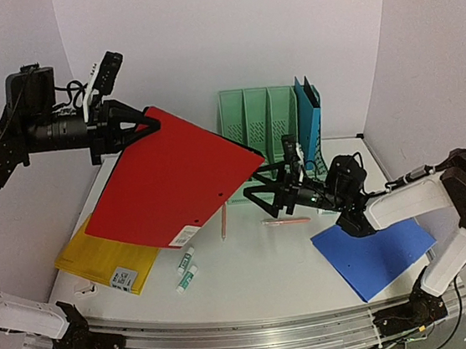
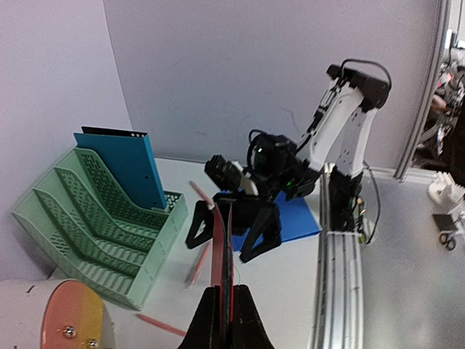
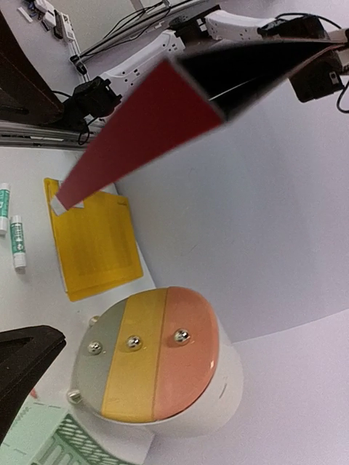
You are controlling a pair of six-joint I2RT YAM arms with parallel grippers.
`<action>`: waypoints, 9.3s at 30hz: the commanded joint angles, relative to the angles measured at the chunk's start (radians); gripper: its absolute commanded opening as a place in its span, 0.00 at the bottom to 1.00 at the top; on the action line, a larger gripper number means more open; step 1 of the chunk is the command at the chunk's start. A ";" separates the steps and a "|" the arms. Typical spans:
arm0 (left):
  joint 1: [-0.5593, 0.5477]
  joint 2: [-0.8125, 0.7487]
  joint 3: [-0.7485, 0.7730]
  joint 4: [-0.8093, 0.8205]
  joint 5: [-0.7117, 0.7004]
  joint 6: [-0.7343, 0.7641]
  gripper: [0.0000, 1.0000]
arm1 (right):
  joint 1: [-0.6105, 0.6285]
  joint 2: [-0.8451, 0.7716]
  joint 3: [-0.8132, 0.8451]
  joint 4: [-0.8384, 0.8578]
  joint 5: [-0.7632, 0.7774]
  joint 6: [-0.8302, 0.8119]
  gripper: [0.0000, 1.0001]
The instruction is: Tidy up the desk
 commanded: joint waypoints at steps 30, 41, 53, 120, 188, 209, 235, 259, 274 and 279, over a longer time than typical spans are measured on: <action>0.080 -0.078 -0.079 0.339 -0.506 0.117 1.00 | 0.090 -0.307 0.356 -0.579 0.429 -0.085 0.00; 0.080 -0.118 -0.195 0.384 -0.513 0.137 1.00 | 0.095 -0.331 0.716 -1.154 1.127 -0.129 0.00; 0.080 -0.130 -0.257 0.420 -0.552 0.144 1.00 | 0.095 -0.165 0.857 -1.008 1.499 -0.371 0.00; 0.079 -0.185 -0.582 -0.300 -0.111 0.671 0.95 | 0.047 -0.076 0.681 -1.404 0.987 0.087 0.83; 0.950 0.073 -1.005 0.072 -0.245 1.636 0.92 | 0.500 0.821 1.234 -1.013 0.522 1.173 0.52; 0.949 0.058 -0.993 0.044 -0.201 1.630 0.93 | 0.532 1.088 1.444 -1.055 0.455 1.274 0.60; 0.948 0.064 -1.022 0.074 -0.205 1.652 0.93 | 0.528 1.175 1.583 -0.911 0.434 1.171 0.39; 0.948 0.076 -1.019 0.073 -0.200 1.645 0.93 | 0.533 1.107 1.555 -0.895 0.476 1.119 0.27; 0.948 -0.019 -1.003 -0.005 -0.126 1.646 1.00 | 0.527 1.108 1.483 -0.706 0.460 1.211 0.00; 0.948 -0.181 -1.141 0.075 -0.077 1.717 1.00 | 0.526 1.044 1.469 -0.669 0.440 1.284 0.00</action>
